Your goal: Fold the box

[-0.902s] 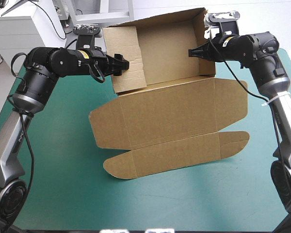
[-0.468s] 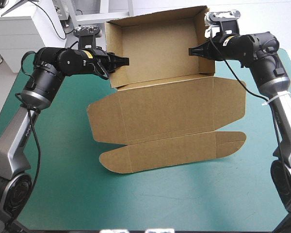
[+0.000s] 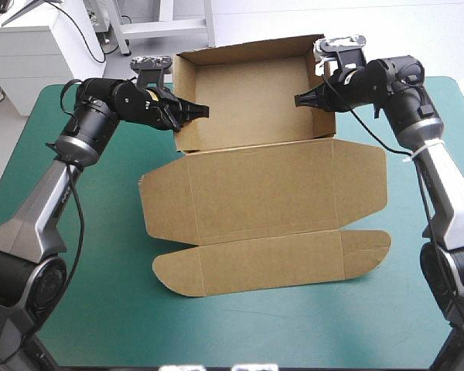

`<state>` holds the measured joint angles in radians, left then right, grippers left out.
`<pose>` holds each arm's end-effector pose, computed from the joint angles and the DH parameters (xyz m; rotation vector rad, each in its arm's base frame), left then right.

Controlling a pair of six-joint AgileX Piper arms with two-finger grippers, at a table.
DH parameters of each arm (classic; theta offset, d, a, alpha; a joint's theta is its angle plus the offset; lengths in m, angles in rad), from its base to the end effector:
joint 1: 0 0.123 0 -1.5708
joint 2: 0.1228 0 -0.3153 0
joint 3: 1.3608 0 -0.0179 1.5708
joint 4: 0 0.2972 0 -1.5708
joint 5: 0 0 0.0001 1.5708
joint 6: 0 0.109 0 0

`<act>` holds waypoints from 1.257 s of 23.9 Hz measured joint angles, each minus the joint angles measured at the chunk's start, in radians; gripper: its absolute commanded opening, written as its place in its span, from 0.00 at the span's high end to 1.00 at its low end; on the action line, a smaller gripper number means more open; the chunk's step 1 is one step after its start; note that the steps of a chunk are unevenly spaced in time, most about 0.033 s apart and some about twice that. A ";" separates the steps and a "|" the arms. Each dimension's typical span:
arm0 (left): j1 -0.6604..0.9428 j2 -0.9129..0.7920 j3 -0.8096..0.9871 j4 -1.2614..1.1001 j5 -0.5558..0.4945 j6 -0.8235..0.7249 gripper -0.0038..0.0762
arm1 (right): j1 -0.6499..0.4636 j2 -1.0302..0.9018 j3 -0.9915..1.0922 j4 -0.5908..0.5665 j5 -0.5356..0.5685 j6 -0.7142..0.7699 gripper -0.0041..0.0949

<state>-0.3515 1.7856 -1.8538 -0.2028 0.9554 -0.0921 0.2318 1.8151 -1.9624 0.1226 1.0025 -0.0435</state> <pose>0.4359 -0.1790 0.4077 0.2504 2.3835 -0.4637 0.4609 0.1203 0.4286 -0.2958 2.3247 0.2469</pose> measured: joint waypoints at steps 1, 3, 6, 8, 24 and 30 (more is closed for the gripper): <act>0.000 0.017 0.000 -0.003 0.011 0.000 0.96 | 0.000 0.012 0.000 -0.004 0.023 -0.003 0.97; 0.000 0.051 0.000 -0.010 0.042 0.000 0.96 | 0.000 0.039 0.000 -0.011 0.076 -0.008 0.97; -0.001 0.112 -0.012 -0.011 0.128 -0.001 0.96 | 0.000 0.099 0.000 -0.016 0.169 -0.012 0.97; -0.002 0.160 -0.034 -0.003 0.192 -0.003 0.96 | 0.000 0.143 0.000 0.006 0.198 0.005 0.97; -0.029 0.265 -0.094 0.112 0.282 -0.003 0.96 | 0.020 0.209 0.000 -0.031 0.227 0.093 0.97; -0.029 0.273 -0.094 0.090 0.274 0.054 0.62 | 0.020 0.209 0.000 -0.037 0.231 0.066 0.64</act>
<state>-0.3807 2.0587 -1.9478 -0.1129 1.2296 -0.0377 0.2514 2.0244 -1.9624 0.0851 1.2337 0.0229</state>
